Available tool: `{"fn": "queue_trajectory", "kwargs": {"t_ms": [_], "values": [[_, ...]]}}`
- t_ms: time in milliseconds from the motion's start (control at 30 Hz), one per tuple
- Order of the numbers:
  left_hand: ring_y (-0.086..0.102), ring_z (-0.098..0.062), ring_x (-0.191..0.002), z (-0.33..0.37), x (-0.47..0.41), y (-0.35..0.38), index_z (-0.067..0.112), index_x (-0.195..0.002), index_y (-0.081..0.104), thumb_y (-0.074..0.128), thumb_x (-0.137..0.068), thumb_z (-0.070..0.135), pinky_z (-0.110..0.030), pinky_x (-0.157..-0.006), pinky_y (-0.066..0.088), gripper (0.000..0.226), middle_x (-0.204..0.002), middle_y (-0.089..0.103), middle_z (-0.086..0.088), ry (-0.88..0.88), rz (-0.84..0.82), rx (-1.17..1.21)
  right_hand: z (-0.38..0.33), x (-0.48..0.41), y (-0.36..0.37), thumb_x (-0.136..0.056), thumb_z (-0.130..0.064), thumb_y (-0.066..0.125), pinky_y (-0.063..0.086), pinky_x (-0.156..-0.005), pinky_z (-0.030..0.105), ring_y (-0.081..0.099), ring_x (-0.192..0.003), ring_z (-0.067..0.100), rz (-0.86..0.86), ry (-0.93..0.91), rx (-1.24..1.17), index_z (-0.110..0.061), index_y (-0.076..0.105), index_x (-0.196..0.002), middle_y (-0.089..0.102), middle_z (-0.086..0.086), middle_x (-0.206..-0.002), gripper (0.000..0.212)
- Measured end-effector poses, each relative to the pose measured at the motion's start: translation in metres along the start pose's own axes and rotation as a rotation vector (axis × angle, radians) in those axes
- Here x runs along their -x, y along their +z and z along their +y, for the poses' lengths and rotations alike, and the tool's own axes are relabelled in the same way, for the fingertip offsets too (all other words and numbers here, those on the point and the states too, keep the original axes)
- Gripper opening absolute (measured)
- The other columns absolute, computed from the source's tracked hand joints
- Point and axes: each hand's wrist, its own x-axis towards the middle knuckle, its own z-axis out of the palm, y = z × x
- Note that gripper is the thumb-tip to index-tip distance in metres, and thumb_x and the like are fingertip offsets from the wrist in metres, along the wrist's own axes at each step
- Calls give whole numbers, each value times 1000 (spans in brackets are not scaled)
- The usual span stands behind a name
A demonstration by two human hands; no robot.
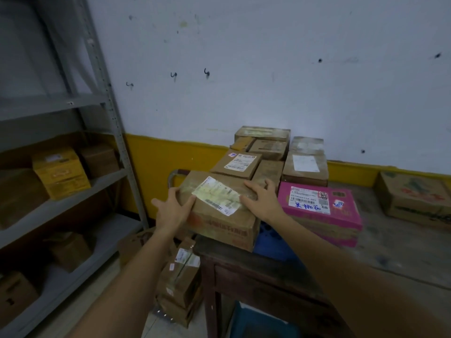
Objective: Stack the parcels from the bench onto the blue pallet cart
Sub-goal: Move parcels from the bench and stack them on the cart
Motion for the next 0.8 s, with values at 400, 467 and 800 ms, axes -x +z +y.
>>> {"fn": "queue_trajectory", "kwargs": {"t_ms": [400, 467, 800], "values": [[51, -41, -102, 2, -52, 32, 21, -135, 31, 44, -89, 57, -41, -87, 48, 60, -136, 23, -20, 56, -244, -216, 16, -30, 14, -88, -34, 57, 27, -112, 38, 8, -143, 30, 50, 162, 155, -21, 45, -137, -14, 6, -155, 52], [45, -41, -115, 5, -58, 33, 27, -139, 26, 37, -87, 65, -44, -92, 44, 65, -137, 28, -18, 86, -232, -396, 10, -29, 17, -89, -35, 55, 30, -109, 37, 10, -143, 30, 92, 171, 221, -21, 45, -136, -11, 7, -155, 50], [37, -39, -125, 6, -66, 43, 28, -147, 15, 32, -89, 63, -43, -96, 38, 70, -141, 30, -16, 237, -312, -436, 3, -16, 34, -94, -34, 40, 42, -92, 35, 27, -133, 22, 189, 220, 398, -16, 44, -133, 24, 8, -145, 43]]}}
